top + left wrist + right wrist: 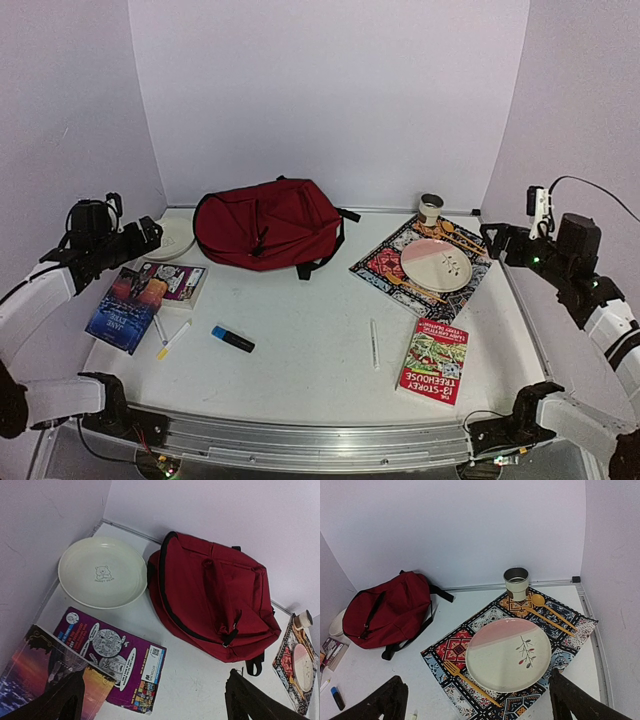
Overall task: Pack the student bag
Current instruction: Pick up the student bag from the corner of the board.
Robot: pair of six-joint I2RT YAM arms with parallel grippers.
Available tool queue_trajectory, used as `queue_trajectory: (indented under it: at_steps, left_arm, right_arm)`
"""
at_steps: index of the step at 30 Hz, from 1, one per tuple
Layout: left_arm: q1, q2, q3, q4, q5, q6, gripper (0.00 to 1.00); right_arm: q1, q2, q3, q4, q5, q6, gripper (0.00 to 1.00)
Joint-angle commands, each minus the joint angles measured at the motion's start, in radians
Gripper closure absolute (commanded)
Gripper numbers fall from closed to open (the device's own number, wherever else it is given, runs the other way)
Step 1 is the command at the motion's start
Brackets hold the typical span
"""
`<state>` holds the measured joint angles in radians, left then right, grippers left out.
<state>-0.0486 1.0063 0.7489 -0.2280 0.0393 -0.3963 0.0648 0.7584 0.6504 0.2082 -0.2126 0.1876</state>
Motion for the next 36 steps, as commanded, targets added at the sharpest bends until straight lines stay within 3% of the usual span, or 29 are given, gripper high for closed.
queue_trajectory:
  at_steps: [1, 10, 16, 25, 30, 36]
  left_arm:
    - [0.004, 0.160, 0.088, 0.100, 0.103, -0.082, 0.01]
    - [0.004, 0.547, 0.238, 0.292, 0.224, -0.269, 0.01]
    - [0.004, 0.792, 0.415, 0.309, 0.256, -0.345, 0.02]
    - [0.003, 1.002, 0.545, 0.313, 0.292, -0.408, 0.15]
    - [-0.024, 1.036, 0.578, 0.316, 0.313, -0.404, 0.36]
    - [-0.062, 1.039, 0.603, 0.325, 0.351, -0.427, 0.80]
  right_arm:
    - [-0.006, 0.023, 0.046, 0.060, -0.079, 0.008, 0.02]
    - [-0.006, 0.065, 0.043, 0.081, -0.119, 0.024, 0.02]
    - [-0.006, 0.084, 0.055, 0.072, -0.139, 0.036, 0.02]
    - [-0.004, 0.047, 0.006, 0.114, -0.128, 0.111, 0.02]
    - [-0.002, 0.036, -0.004, 0.114, -0.122, 0.119, 0.02]
    - [0.001, 0.026, -0.011, 0.115, -0.097, 0.148, 0.02]
